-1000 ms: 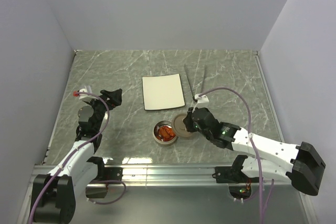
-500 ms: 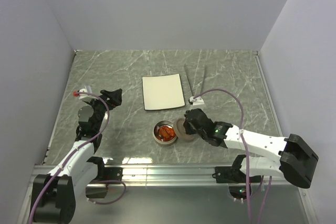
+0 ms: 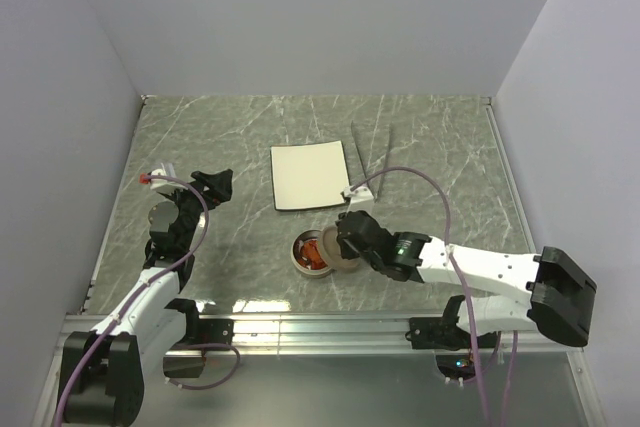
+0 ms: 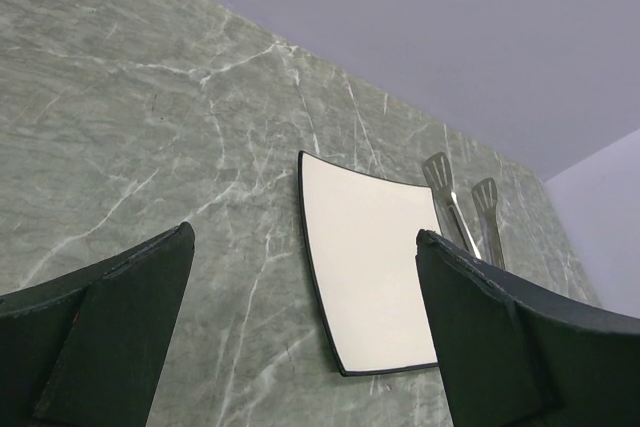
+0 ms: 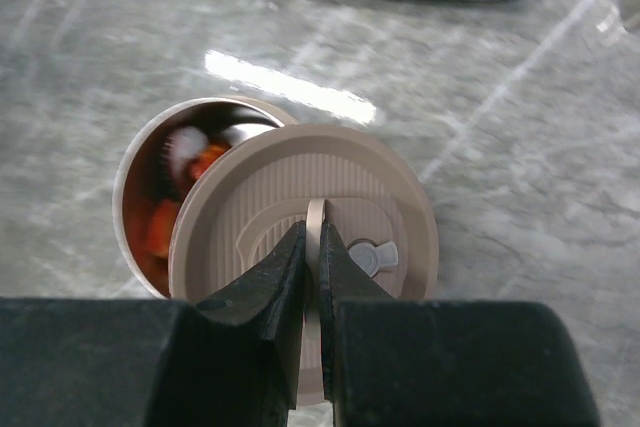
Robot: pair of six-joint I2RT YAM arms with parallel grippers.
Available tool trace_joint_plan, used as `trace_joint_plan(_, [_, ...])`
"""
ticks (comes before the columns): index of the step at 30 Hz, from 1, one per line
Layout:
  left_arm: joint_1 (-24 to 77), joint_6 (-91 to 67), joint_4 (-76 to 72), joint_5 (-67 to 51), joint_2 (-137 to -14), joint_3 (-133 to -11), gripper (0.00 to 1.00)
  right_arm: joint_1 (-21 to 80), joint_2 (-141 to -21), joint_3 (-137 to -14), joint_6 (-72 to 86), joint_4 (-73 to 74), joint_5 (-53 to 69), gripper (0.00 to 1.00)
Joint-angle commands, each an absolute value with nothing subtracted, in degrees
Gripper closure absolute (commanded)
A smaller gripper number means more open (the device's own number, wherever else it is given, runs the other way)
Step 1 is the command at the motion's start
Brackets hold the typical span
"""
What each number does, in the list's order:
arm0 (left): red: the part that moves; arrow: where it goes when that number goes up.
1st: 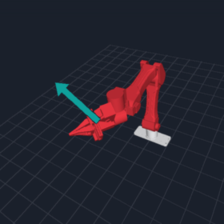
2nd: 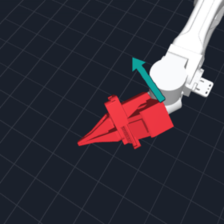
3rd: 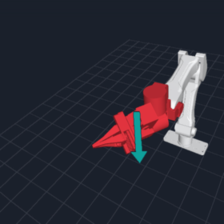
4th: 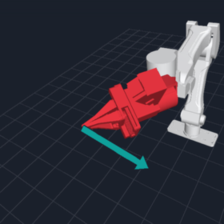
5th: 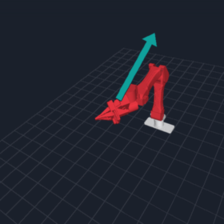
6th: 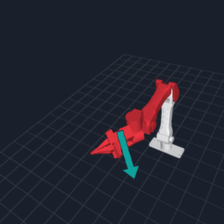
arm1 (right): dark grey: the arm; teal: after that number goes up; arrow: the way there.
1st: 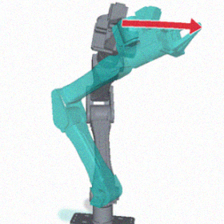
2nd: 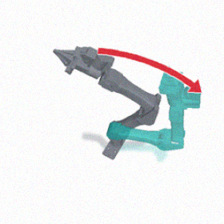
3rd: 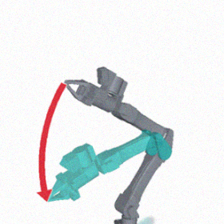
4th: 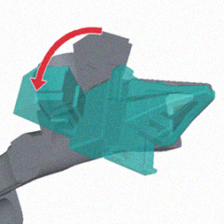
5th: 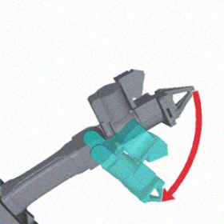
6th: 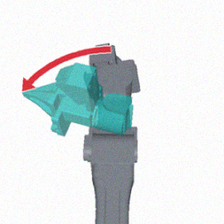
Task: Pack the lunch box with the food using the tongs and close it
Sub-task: Put the lid back on the lunch box
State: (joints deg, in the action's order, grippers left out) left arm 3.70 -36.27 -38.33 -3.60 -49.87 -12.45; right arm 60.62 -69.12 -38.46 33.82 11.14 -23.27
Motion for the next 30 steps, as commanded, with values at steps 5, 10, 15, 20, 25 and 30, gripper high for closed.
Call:
trace_joint_plan(5, [3.4, -36.7, -40.3, -3.9, -49.8, -12.2, 0.01, 64.2, -73.4, -45.4, 33.2, 11.0, -27.2, 1.0])
trace_joint_plan(10, [3.4, -36.7, -40.3, -4.0, -49.8, -12.2, 0.01, 66.1, -76.9, -47.9, 32.9, 11.2, -27.7, 1.0])
trace_joint_plan(15, [3.4, -36.7, -40.3, -3.9, -49.5, -12.0, 0.01, 66.5, -79.0, -49.0, 32.6, 9.8, -26.4, 1.0])
trace_joint_plan(20, [3.4, -36.8, -40.2, -4.0, -49.5, -12.0, 0.01, 67.1, -81.6, -50.9, 31.7, 9.4, -25.8, 1.0])
trace_joint_plan(25, [3.4, -36.8, -40.3, -3.8, -49.4, -12.0, 0.01, 67.3, -82.8, -51.4, 31.6, 8.3, -25.4, 1.0])
trace_joint_plan(30, [3.4, -36.8, -40.1, -4.0, -49.3, -12.0, 0.01, 67.3, -84.5, -51.7, 31.6, 7.8, -24.8, 1.0])
